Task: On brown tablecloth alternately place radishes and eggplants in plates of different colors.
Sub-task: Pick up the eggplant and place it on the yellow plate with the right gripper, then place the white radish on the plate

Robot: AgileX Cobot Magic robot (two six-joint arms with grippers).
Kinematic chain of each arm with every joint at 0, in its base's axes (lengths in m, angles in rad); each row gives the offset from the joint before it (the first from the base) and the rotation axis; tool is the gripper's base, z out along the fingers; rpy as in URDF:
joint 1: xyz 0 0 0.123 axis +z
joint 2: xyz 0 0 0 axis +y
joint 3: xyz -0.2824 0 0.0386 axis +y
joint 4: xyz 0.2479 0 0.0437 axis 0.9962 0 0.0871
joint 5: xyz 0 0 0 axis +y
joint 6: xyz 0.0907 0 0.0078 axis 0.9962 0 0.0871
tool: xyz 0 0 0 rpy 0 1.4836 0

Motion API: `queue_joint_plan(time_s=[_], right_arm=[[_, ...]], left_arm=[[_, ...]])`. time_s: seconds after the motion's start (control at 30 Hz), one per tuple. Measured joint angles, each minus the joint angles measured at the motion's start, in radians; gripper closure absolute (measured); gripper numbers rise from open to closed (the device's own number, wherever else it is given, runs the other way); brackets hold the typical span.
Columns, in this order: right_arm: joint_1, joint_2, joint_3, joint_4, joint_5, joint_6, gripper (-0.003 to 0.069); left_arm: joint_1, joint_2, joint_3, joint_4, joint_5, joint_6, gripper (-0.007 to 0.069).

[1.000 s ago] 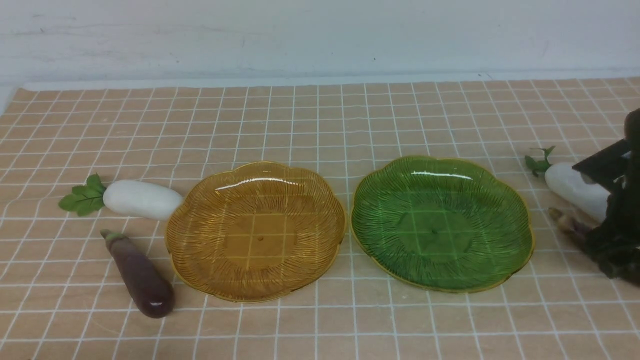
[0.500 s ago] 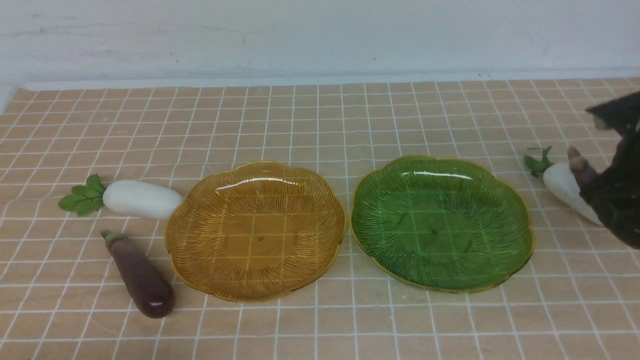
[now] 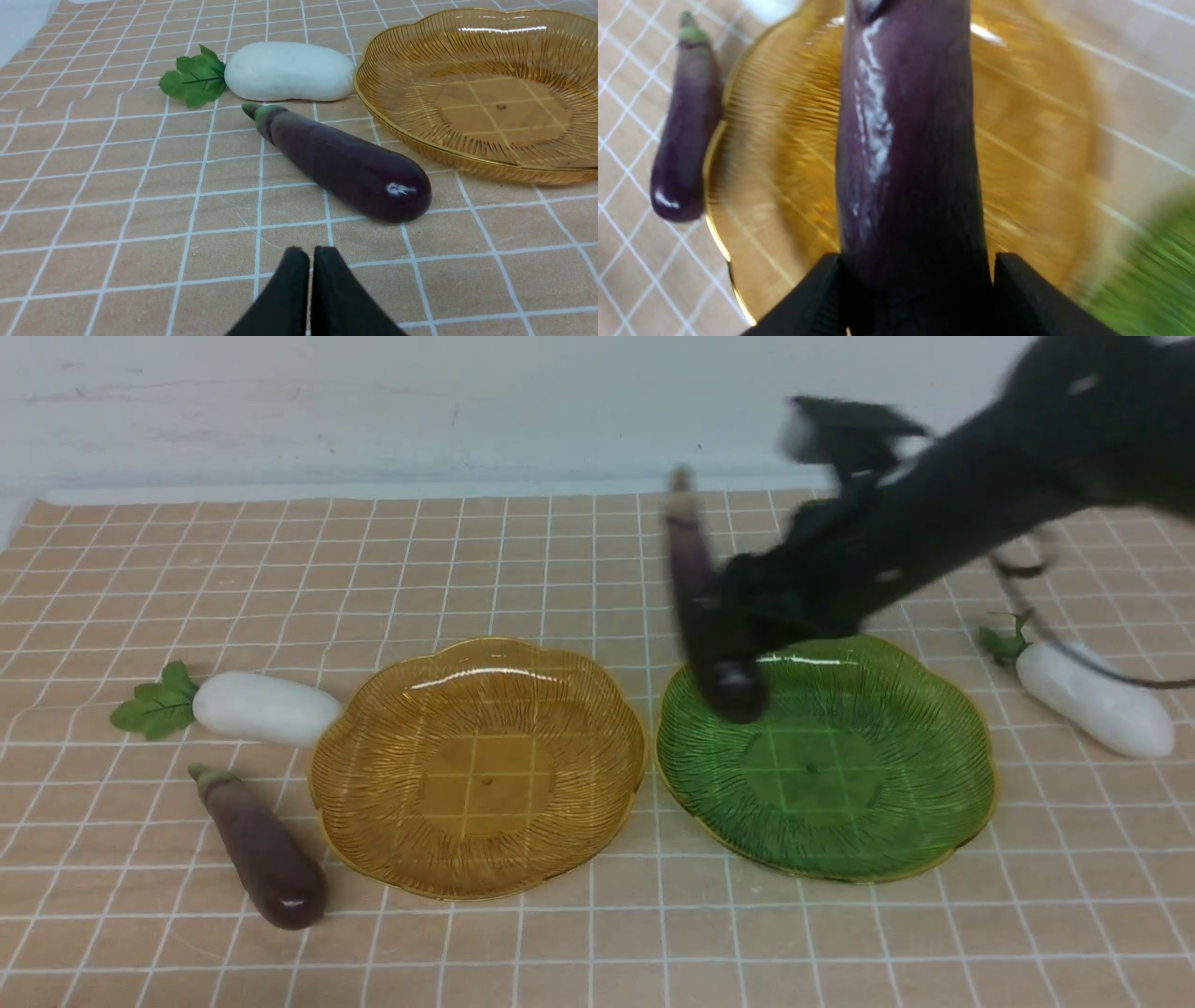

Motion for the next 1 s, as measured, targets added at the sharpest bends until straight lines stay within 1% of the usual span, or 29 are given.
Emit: queue_joint_plan(time_s=[0.1, 0.13, 0.23, 0.27, 0.33, 0.37, 0.47, 0.53, 0.57, 0.63, 0.67, 0.7, 0.73, 0.77, 0.8, 0.87, 0.97, 1.0], right_arm=[[0.053, 0.097, -0.075, -0.013, -0.026, -0.001, 0.028], [0.06, 0.129, -0.099, -0.02, -0.026, -0.001, 0.0256], [0.064, 0.179, -0.142, -0.053, -0.018, 0.006, 0.0134], [0.063, 0.181, -0.149, -0.062, -0.015, 0.009, 0.0105], [0.062, 0.184, -0.174, -0.097, 0.024, 0.016, 0.0046], [0.059, 0.184, -0.204, -0.12, 0.071, 0.021, 0.0029], [0.046, 0.184, -0.3, -0.198, 0.221, 0.054, 0.0034], [0.033, 0.184, -0.404, -0.28, 0.364, 0.091, 0.0085], [0.023, 0.183, -0.478, -0.346, 0.411, 0.117, 0.0143], [-0.003, 0.158, -0.542, -0.496, 0.426, 0.17, 0.0295], [-0.018, 0.142, -0.552, -0.55, 0.429, 0.19, 0.0369], [-0.046, 0.117, -0.55, -0.61, 0.433, 0.216, 0.0481], [-0.077, 0.092, -0.539, -0.646, 0.435, 0.233, 0.0566], [-0.113, 0.059, -0.507, -0.667, 0.437, 0.246, 0.0617], [-0.147, 0.035, -0.477, -0.676, 0.438, 0.246, 0.0641], [-0.232, -0.006, -0.404, -0.685, 0.44, 0.246, 0.0664], [-0.382, -0.031, -0.31, -0.691, 0.444, 0.259, 0.0669], [-0.431, -0.028, -0.288, -0.691, 0.444, 0.264, 0.0659]], left_arm=[[0.0, 0.0, 0.0, 0.0, 0.0, 0.0, 0.0627], [0.0, 0.0, 0.0, 0.0, 0.0, 0.0, 0.0627], [0.0, 0.0, 0.0, 0.0, 0.0, 0.0, 0.0627], [0.0, 0.0, 0.0, 0.0, 0.0, 0.0, 0.0627], [0.0, 0.0, 0.0, 0.0, 0.0, 0.0, 0.0627], [0.0, 0.0, 0.0, 0.0, 0.0, 0.0, 0.0627], [0.0, 0.0, 0.0, 0.0, 0.0, 0.0, 0.0627], [0.0, 0.0, 0.0, 0.0, 0.0, 0.0, 0.0627], [0.0, 0.0, 0.0, 0.0, 0.0, 0.0, 0.0627], [0.0, 0.0, 0.0, 0.0, 0.0, 0.0, 0.0627], [0.0, 0.0, 0.0, 0.0, 0.0, 0.0, 0.0627], [0.0, 0.0, 0.0, 0.0, 0.0, 0.0, 0.0627], [0.0, 0.0, 0.0, 0.0, 0.0, 0.0, 0.0627], [0.0, 0.0, 0.0, 0.0, 0.0, 0.0, 0.0627], [0.0, 0.0, 0.0, 0.0, 0.0, 0.0, 0.0627], [0.0, 0.0, 0.0, 0.0, 0.0, 0.0, 0.0627], [0.0, 0.0, 0.0, 0.0, 0.0, 0.0, 0.0627], [0.0, 0.0, 0.0, 0.0, 0.0, 0.0, 0.0627]])
